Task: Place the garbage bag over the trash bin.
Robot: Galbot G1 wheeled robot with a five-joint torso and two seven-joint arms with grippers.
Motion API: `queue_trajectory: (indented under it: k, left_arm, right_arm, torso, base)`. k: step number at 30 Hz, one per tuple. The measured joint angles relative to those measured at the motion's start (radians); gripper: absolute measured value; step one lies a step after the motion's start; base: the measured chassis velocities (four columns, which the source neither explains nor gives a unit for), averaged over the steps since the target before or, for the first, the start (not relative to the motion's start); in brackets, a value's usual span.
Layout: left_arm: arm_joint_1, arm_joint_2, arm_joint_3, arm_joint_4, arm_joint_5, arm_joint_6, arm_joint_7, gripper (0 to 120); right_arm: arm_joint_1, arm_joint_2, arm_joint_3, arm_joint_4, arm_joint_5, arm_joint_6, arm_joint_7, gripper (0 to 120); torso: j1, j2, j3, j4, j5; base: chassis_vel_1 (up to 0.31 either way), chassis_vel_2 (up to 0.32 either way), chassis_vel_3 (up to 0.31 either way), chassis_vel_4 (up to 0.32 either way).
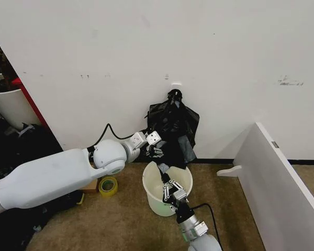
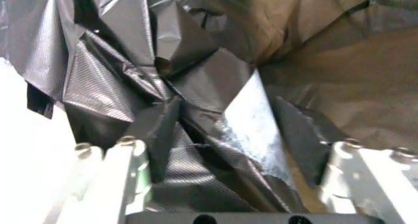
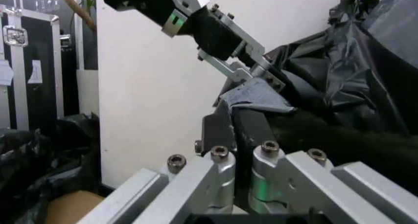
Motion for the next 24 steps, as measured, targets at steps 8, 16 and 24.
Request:
queue_trajectory:
  k: [8,16,24]
  left_arm:
    - [0.032,-0.003,-0.015,0.006,0.002,-0.016,-0.017,27]
    - [0.076,-0.006,-0.065,0.001,0.005,-0.048,-0.057,0]
    - [0.289,-0.004,-0.286,-0.025,-0.019,-0.187,-0.130,0]
  right_arm:
    - [-0.004,0.000,-0.001,0.000,0.000,0.000,0.000,0]
    - [-0.006,-0.001,0.001,0.006,0.000,0.000,0.003,0]
    - [-0.019,-0.001,0.001,0.035,0.005,-0.008,0.012,0]
  torso:
    - [0.000,0.000,0.000,0.0000,-0.0001]
    - [0.000,0.000,0.000,-0.0002,0.0001]
    - [0.000,0.000,0.000,0.0001,-0.0002]
  base:
    - [0.000,0.000,0.000,0.000]
    - [0.000,0.000,0.000,0.000]
    - [0.000,0.000,0.000,0.000]
